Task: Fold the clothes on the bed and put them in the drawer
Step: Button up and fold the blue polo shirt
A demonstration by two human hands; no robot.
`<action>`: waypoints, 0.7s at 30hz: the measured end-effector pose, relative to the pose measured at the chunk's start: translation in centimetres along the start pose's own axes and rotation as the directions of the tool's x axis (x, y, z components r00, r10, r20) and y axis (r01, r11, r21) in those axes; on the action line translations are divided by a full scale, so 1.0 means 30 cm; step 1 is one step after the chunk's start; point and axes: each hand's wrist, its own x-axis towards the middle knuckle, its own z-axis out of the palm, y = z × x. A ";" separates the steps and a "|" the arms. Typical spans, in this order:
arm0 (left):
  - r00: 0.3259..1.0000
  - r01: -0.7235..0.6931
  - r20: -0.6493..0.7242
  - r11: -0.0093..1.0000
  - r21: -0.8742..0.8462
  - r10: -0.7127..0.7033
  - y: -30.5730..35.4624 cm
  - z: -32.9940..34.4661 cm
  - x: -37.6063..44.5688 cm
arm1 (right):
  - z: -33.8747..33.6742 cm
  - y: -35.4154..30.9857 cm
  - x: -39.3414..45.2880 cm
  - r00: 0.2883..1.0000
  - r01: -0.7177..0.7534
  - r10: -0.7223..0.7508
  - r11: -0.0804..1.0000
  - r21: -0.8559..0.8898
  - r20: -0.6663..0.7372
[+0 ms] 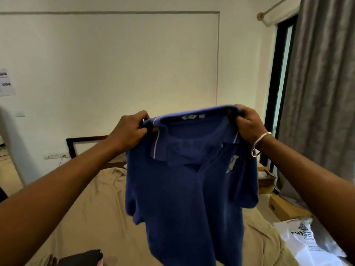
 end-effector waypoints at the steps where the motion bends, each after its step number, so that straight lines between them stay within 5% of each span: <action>1: 0.999 -0.001 -0.052 0.998 -0.055 -0.002 0.016 0.013 -0.009 | -0.001 -0.029 0.005 0.999 -0.035 0.034 0.994 0.106 0.009; 4: 0.996 0.036 -0.078 0.980 -0.196 -0.052 0.059 0.018 -0.007 | -0.042 -0.066 0.020 0.918 -0.274 0.109 0.871 0.409 0.382; 7: 0.986 0.163 0.023 0.940 -0.299 -0.163 0.060 -0.001 0.006 | -0.114 -0.054 0.026 0.781 -0.338 0.146 0.916 0.215 0.607; 11: 0.973 0.227 0.096 0.815 -0.533 -0.209 0.089 0.021 -0.012 | -0.127 0.013 0.009 0.913 -0.121 0.142 0.990 -0.078 0.383; 14: 0.939 0.345 0.285 0.564 -0.750 -0.194 0.104 0.037 -0.013 | -0.084 0.069 -0.021 0.984 -0.043 0.035 0.998 0.041 0.176; 17: 0.895 0.386 0.445 0.435 -0.813 0.039 0.101 0.011 -0.021 | -0.102 0.111 -0.023 0.997 0.065 -0.073 0.985 0.162 0.041; 19: 0.890 0.381 0.451 0.427 -0.820 0.072 0.092 0.009 -0.017 | -0.139 0.108 -0.023 0.995 0.081 -0.095 0.964 0.252 0.043; 21: 0.930 0.341 0.366 0.478 -0.810 -0.042 0.092 0.022 -0.003 | -0.167 0.105 -0.026 0.978 -0.037 -0.036 0.939 0.342 0.206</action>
